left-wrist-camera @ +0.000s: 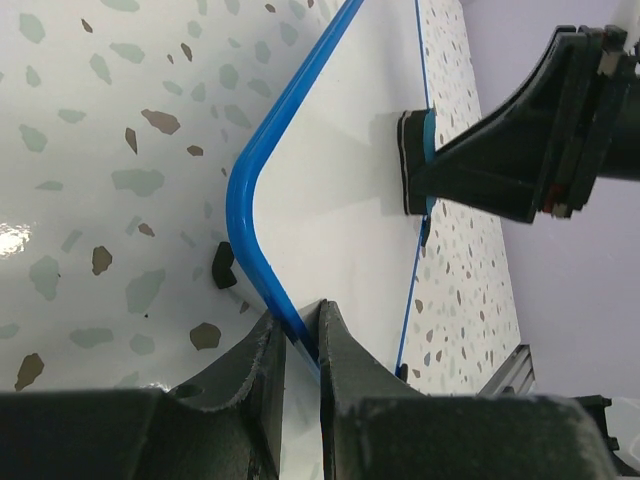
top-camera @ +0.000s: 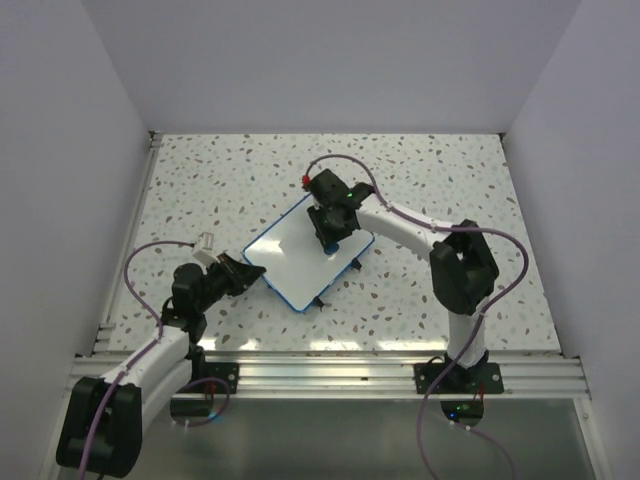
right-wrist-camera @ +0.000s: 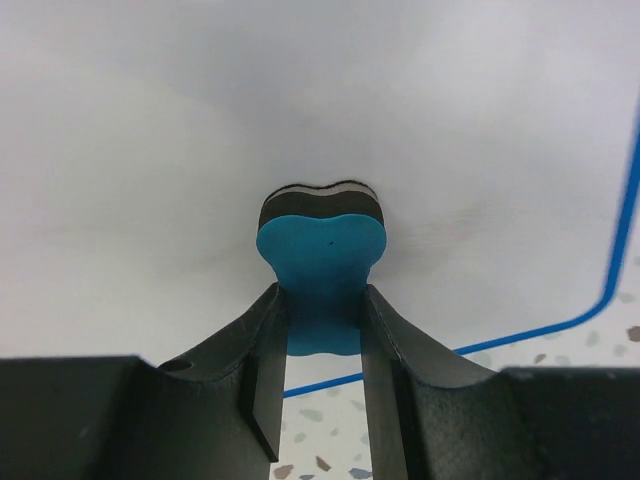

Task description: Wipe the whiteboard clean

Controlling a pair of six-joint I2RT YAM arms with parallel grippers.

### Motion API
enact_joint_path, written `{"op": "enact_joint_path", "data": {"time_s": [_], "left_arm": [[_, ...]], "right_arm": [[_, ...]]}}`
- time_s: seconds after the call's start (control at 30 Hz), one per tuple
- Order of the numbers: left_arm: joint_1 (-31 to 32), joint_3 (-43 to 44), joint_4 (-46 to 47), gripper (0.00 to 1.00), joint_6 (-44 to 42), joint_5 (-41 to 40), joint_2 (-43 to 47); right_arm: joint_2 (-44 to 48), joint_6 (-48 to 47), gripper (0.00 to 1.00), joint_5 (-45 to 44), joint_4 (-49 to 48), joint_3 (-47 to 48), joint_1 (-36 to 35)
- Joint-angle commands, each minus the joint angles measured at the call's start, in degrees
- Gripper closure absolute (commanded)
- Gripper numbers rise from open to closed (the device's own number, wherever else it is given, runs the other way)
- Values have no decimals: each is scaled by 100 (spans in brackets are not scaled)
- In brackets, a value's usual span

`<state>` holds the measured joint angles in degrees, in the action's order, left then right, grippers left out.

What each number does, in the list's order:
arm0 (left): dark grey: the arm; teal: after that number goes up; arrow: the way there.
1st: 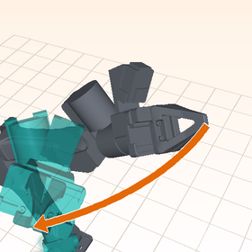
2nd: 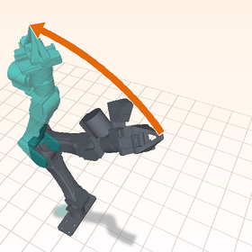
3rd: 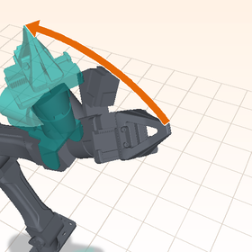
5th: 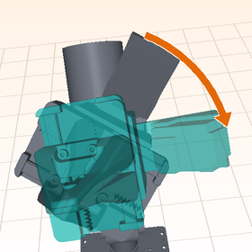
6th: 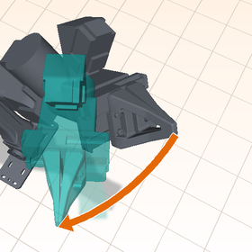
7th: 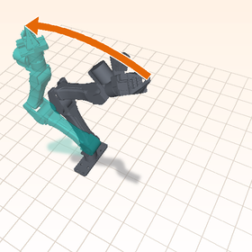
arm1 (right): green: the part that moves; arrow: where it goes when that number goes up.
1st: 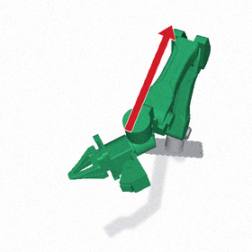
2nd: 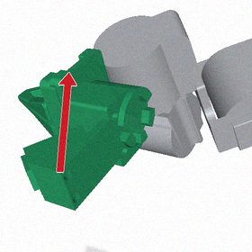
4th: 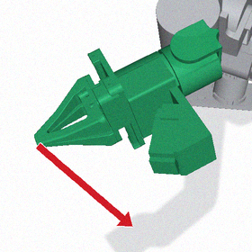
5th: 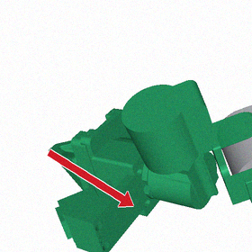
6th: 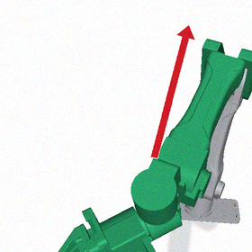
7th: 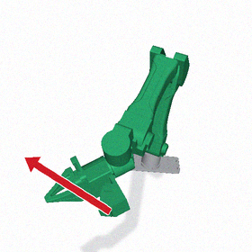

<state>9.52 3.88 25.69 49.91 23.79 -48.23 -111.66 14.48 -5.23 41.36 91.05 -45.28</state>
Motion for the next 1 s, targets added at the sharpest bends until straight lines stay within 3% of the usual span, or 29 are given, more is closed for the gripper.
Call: {"op": "enact_joint_path", "data": {"time_s": [0.0, 0.3, 0.6, 0.73, 0.97], "left_arm": [[41, -696, -398, 100, -623, -85, -64], [41, -678, -390, 100, -632, -76, -117], [41, -704, -381, 100, -623, -68, -90], [41, -704, -372, 100, -623, -68, -108], [41, -678, -425, 100, -623, -103, -82]], "right_arm": [[179, -147, 100, -285, -234, -218, 440], [47, -358, 100, -356, -251, -17, 1029], [328, -349, 100, 188, -743, -702, 1364], [469, -297, 100, 190, -805, -852, 1127], [653, -25, 100, -30, -752, -956, 99]]}}
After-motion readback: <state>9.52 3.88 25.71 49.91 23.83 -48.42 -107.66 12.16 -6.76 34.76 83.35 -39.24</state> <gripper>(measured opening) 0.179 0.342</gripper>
